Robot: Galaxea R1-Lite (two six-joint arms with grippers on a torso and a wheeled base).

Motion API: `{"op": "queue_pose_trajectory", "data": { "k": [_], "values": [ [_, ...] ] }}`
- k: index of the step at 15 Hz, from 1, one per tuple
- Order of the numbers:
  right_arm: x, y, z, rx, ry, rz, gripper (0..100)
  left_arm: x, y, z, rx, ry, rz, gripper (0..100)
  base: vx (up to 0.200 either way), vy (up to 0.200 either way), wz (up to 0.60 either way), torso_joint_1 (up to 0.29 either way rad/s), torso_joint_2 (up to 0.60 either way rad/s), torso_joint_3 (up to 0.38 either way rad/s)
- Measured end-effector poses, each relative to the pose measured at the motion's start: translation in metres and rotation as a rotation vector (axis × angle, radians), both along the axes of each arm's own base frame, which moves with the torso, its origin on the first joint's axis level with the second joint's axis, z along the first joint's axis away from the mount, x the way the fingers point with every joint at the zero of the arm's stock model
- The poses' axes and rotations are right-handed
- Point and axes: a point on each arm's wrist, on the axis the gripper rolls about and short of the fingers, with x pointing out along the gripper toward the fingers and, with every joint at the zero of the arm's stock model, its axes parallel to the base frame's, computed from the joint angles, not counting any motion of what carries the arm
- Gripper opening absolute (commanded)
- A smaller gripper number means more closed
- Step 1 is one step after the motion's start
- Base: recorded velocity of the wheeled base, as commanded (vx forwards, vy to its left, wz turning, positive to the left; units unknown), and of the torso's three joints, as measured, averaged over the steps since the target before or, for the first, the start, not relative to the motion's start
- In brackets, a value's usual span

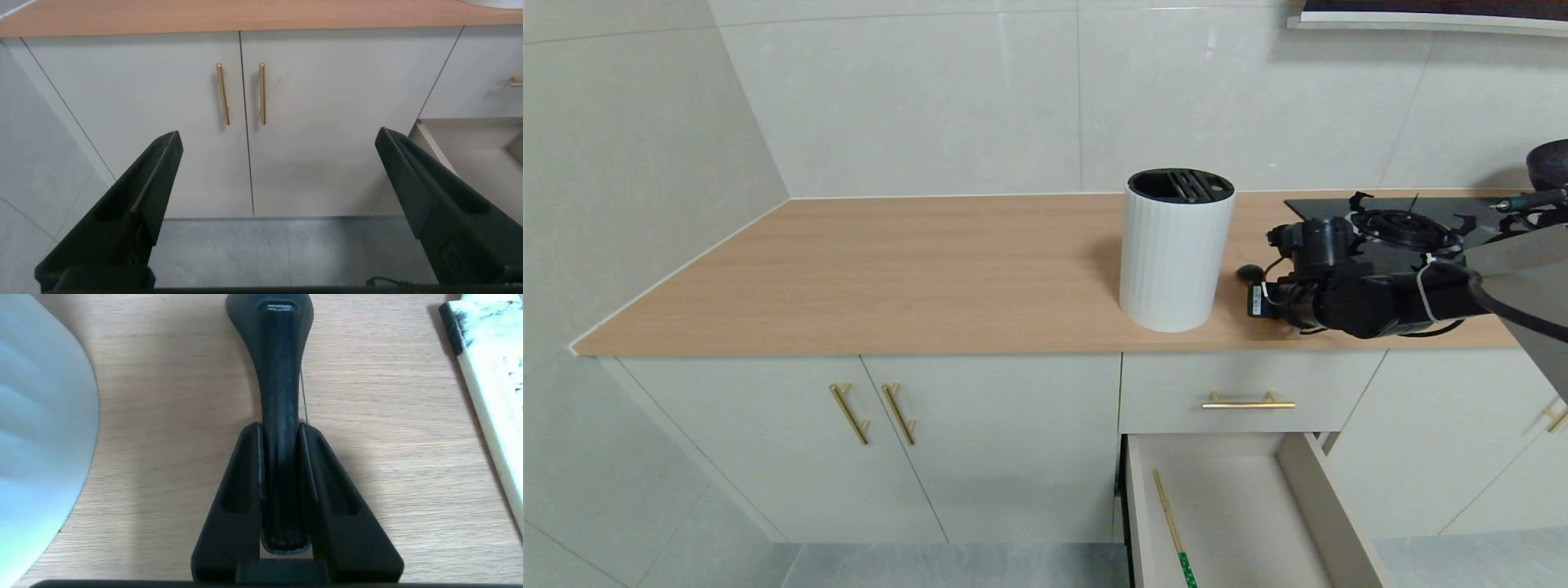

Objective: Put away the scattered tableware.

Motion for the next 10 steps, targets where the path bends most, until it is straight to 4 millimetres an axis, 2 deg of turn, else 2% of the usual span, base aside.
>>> {"op": "queue_pose_trajectory", "data": {
  "k": [3, 5, 8, 10],
  "values": [
    [-0.008, -0.002, 0.014, 0.016, -0.015, -0.010, 0, 0.000, 0.000, 0.000, 0.000, 0.000, 0.000, 100, 0.000, 0.000, 0.00, 0.000, 0.00, 0.000],
    [-0.020, -0.004, 0.028, 0.034, -0.031, -0.016, 0, 0.000, 0.000, 0.000, 0.000, 0.000, 0.000, 100, 0.000, 0.000, 0.00, 0.000, 0.00, 0.000],
    [-0.055, -0.010, 0.042, 0.037, -0.013, -0.019, 0, 0.000, 0.000, 0.000, 0.000, 0.000, -0.001, 100, 0.000, 0.000, 0.00, 0.000, 0.00, 0.000],
    [-0.085, -0.015, 0.046, 0.034, 0.018, -0.015, 0, 0.000, 0.000, 0.000, 0.000, 0.000, 0.000, 100, 0.000, 0.000, 0.00, 0.000, 0.00, 0.000]
  ]
}}
